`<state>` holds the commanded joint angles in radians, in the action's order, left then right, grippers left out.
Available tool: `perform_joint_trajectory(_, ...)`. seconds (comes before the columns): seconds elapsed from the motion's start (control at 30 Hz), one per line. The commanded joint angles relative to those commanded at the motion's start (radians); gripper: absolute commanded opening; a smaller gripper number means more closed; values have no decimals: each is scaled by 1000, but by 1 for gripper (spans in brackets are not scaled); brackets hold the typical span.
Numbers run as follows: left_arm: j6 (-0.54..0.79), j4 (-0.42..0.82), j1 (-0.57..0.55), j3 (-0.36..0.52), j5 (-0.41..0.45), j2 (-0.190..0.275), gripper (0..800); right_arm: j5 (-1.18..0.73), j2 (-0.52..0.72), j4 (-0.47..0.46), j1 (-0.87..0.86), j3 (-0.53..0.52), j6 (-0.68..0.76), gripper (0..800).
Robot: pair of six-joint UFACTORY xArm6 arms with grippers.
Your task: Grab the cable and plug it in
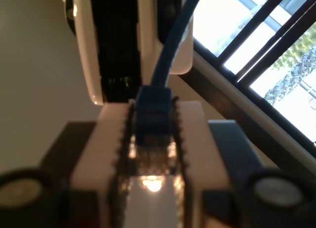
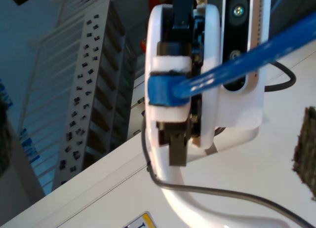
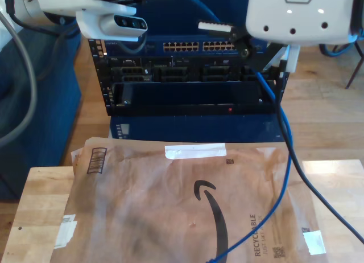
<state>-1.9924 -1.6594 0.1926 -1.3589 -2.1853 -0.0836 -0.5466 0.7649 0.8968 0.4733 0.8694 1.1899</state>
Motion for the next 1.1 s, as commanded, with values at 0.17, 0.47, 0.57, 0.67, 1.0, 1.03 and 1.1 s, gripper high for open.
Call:
perform_joint_trajectory(0.17,2,0,0,0,-9,0,2,2,-15,0,25,2,0,772)
perform_joint_trajectory(0.47,3,0,-3,2,-17,0,2,3,-41,3,46,15,-12,509)
perform_joint_trajectory(0.57,3,0,-5,2,-26,0,2,5,-43,3,49,17,-12,486)
perform_joint_trajectory(0.67,3,2,-6,3,-32,0,2,34,-43,3,49,15,-12,459)
perform_joint_trajectory(1.0,3,2,-5,3,-37,0,3,77,-61,2,95,12,-12,363)
perform_joint_trajectory(1.03,2,2,-5,3,-37,0,3,77,-61,2,95,14,-12,362)
perform_joint_trajectory(1.1,2,2,-3,3,-38,0,3,77,-61,2,95,12,-12,362)
